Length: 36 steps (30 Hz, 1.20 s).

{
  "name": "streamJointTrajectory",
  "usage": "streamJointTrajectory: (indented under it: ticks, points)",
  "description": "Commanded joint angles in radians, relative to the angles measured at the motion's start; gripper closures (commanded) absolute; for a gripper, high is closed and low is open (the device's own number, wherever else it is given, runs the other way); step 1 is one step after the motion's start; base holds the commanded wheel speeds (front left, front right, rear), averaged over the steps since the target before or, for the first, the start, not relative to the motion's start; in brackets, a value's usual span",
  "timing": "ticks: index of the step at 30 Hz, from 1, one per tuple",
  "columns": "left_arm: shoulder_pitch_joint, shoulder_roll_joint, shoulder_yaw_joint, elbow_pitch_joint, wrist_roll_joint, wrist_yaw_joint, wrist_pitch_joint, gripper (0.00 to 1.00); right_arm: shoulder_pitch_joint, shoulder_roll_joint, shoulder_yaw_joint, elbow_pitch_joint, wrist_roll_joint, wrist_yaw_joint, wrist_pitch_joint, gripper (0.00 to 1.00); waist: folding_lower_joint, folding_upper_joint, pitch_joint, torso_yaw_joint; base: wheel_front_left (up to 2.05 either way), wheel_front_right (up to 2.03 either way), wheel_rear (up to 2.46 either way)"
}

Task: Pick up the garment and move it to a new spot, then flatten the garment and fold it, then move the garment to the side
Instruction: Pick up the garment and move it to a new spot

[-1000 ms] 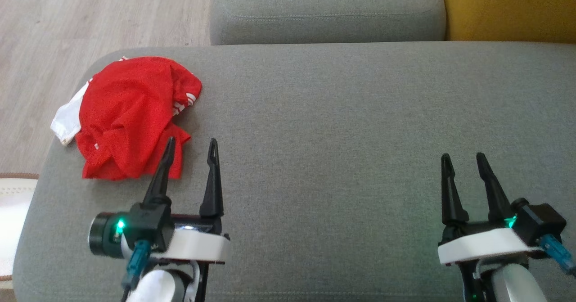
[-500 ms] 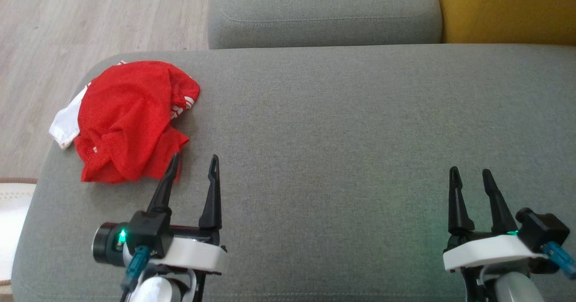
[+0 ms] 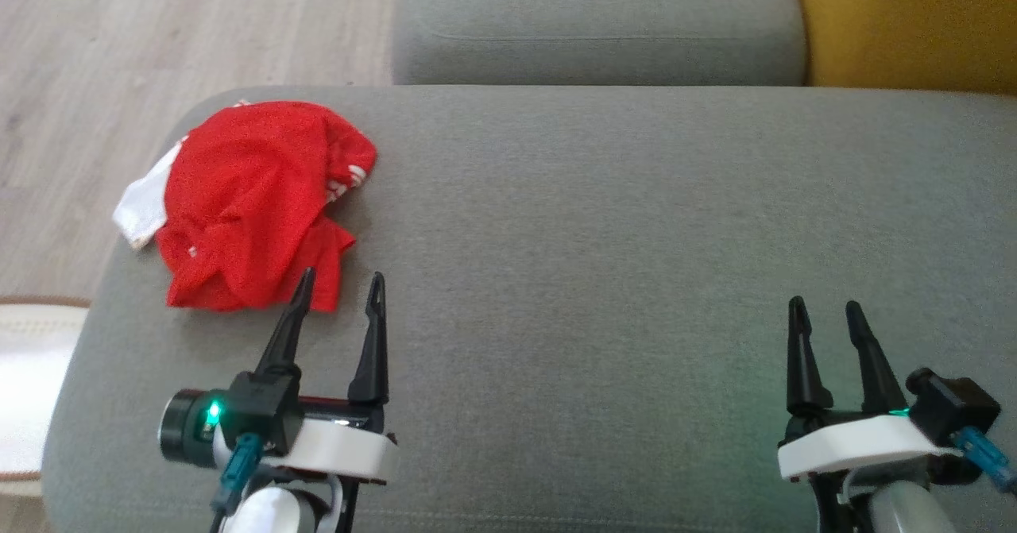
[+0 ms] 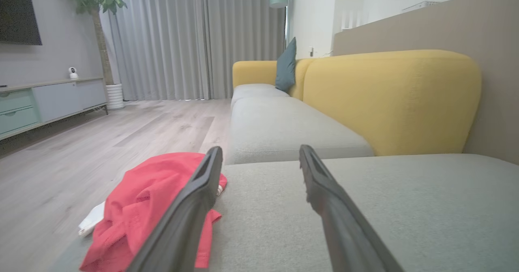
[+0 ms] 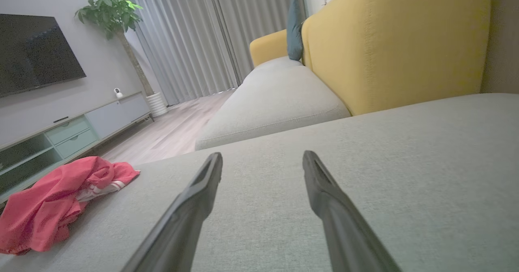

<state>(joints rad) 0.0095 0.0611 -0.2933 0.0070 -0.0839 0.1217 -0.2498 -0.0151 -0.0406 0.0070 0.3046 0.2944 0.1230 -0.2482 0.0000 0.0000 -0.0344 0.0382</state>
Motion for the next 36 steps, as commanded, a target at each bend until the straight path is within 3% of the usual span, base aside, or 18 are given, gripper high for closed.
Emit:
streamJointTrajectory:
  ticks: [1,24,36]
  points:
    - [-0.029,-0.003,0.044,-0.025,0.016,-0.003,-0.012,0.0,-0.042,-0.01,0.033,-0.029,0.01,0.008,-0.014,0.0,0.0,0.0,-0.003,0.028,0.0,0.0,0.0]
    - [0.023,-0.004,0.122,-0.026,0.044,-0.025,-0.012,0.0,-0.001,-0.01,0.131,-0.021,0.062,0.008,-0.014,0.0,0.0,0.0,-0.037,0.376,0.0,0.0,0.0]
    - [0.044,-0.006,0.145,-0.029,0.042,-0.029,-0.012,0.0,-0.003,-0.01,0.149,-0.011,0.074,0.008,-0.014,0.0,0.0,0.0,-0.042,0.424,0.0,0.0,0.0]
